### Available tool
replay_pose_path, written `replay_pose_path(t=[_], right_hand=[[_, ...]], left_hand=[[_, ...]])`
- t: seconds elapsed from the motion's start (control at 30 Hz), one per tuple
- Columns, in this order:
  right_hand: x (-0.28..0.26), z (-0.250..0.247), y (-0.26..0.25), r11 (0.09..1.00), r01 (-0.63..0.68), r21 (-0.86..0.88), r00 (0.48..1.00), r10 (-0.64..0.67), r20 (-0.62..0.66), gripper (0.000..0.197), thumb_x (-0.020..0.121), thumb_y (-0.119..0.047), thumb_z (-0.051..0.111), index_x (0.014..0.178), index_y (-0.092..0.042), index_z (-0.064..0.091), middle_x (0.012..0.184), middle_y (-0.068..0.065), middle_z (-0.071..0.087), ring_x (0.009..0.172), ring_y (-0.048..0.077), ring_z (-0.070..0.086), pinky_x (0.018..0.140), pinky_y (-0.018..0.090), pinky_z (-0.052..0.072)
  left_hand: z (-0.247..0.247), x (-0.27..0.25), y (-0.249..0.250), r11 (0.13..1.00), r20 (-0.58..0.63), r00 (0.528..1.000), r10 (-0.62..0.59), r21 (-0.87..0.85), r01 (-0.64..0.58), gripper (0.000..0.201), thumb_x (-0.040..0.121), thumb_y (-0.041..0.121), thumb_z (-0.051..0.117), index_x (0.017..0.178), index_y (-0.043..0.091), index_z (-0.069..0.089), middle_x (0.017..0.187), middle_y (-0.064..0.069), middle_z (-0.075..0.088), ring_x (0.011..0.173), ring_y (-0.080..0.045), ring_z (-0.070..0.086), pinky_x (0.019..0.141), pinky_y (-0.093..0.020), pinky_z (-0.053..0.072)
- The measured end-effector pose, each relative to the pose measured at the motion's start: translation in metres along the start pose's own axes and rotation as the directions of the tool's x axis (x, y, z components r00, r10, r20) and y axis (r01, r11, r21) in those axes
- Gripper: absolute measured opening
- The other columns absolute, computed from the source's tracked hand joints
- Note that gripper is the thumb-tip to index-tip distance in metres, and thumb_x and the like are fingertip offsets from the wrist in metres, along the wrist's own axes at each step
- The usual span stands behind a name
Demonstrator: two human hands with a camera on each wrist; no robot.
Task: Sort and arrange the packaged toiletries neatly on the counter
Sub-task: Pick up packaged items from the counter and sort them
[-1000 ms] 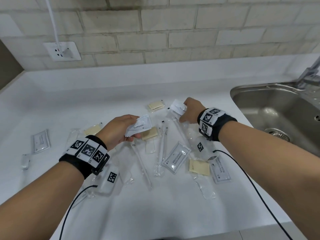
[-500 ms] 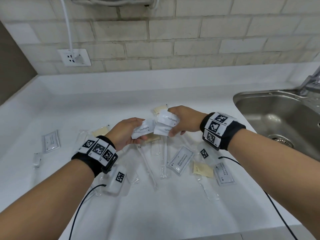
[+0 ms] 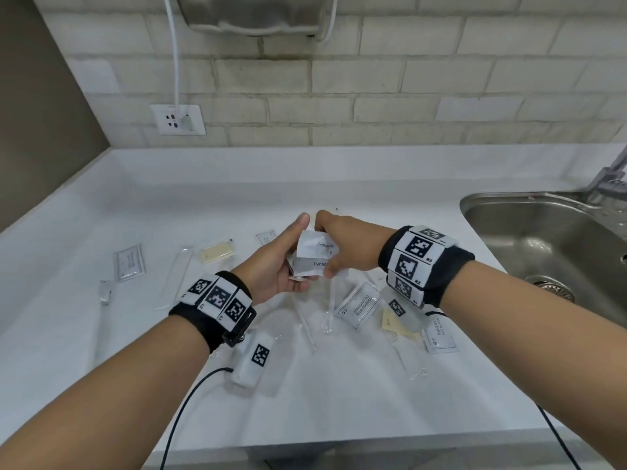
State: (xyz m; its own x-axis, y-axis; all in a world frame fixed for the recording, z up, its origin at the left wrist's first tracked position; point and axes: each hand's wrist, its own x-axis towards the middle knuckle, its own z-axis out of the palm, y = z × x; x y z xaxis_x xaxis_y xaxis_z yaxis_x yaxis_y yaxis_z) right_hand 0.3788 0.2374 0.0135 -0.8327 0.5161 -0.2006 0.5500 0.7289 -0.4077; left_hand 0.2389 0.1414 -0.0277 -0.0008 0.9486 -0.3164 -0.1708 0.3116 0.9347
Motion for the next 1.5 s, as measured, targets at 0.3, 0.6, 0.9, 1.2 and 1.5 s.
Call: replay_pose_path(t=[0.3, 0.6, 0.9, 1.2, 1.5], right_hand=[[-0.003, 0.009, -0.021, 0.999, 0.002, -0.051, 0.999, -0.004, -0.041, 0.058, 0.071, -0.017, 0.082, 0.108, -0.013, 0.037, 0.086, -0.004, 0.046, 0.077, 0.019, 0.049, 0.056, 0.026, 0.04], [0.002, 0.008, -0.043, 0.977, 0.049, -0.209, 0.957, -0.105, -0.27, 0.096, 0.051, -0.036, 0.089, 0.13, -0.022, 0.037, 0.126, -0.002, 0.036, 0.102, 0.017, 0.047, 0.074, 0.034, 0.051], [0.014, 0.02, -0.043, 0.992, 0.016, -0.126, 0.975, -0.043, -0.216, 0.042, 0.073, -0.011, 0.072, 0.113, -0.011, 0.059, 0.101, 0.004, 0.054, 0.091, 0.024, 0.057, 0.074, 0.031, 0.047], [0.012, 0.017, -0.016, 0.993, -0.117, -0.02, 0.987, 0.114, -0.114, 0.042, 0.08, -0.008, 0.066, 0.117, -0.011, 0.047, 0.092, 0.003, 0.055, 0.08, 0.023, 0.054, 0.054, 0.024, 0.038], [0.011, -0.026, 0.041, 0.974, -0.224, -0.014, 0.969, 0.221, -0.107, 0.037, 0.078, -0.009, 0.068, 0.112, -0.008, 0.053, 0.095, 0.004, 0.055, 0.062, 0.014, 0.049, 0.048, 0.021, 0.037]], left_hand=[[-0.008, -0.016, -0.01, 0.994, -0.093, 0.993, 0.07, 0.092, -0.061, 0.024, 0.097, 0.028, 0.056, 0.113, 0.012, 0.063, 0.097, -0.008, 0.069, 0.074, -0.016, 0.066, 0.056, -0.022, 0.051], [-0.043, -0.031, 0.012, 0.99, -0.192, 0.971, 0.141, 0.009, -0.142, 0.024, 0.094, 0.014, 0.061, 0.117, 0.009, 0.06, 0.096, -0.008, 0.07, 0.071, -0.016, 0.068, 0.058, -0.02, 0.055], [-0.047, -0.035, 0.016, 0.979, -0.067, 0.996, 0.065, 0.2, -0.051, 0.04, 0.092, 0.014, 0.064, 0.124, 0.019, 0.04, 0.109, -0.011, 0.069, 0.08, -0.028, 0.071, 0.058, -0.027, 0.057], [-0.024, -0.011, 0.028, 0.685, 0.019, 0.968, 0.252, 0.703, -0.193, 0.104, 0.069, 0.01, 0.085, 0.142, 0.037, 0.016, 0.102, 0.002, 0.046, 0.068, -0.019, 0.059, 0.048, -0.019, 0.051], [0.014, 0.057, 0.06, 0.185, 0.134, 0.958, 0.254, 0.965, -0.184, 0.04, 0.082, 0.025, 0.073, 0.118, 0.013, 0.061, 0.103, -0.004, 0.056, 0.082, -0.017, 0.055, 0.061, -0.02, 0.038]])
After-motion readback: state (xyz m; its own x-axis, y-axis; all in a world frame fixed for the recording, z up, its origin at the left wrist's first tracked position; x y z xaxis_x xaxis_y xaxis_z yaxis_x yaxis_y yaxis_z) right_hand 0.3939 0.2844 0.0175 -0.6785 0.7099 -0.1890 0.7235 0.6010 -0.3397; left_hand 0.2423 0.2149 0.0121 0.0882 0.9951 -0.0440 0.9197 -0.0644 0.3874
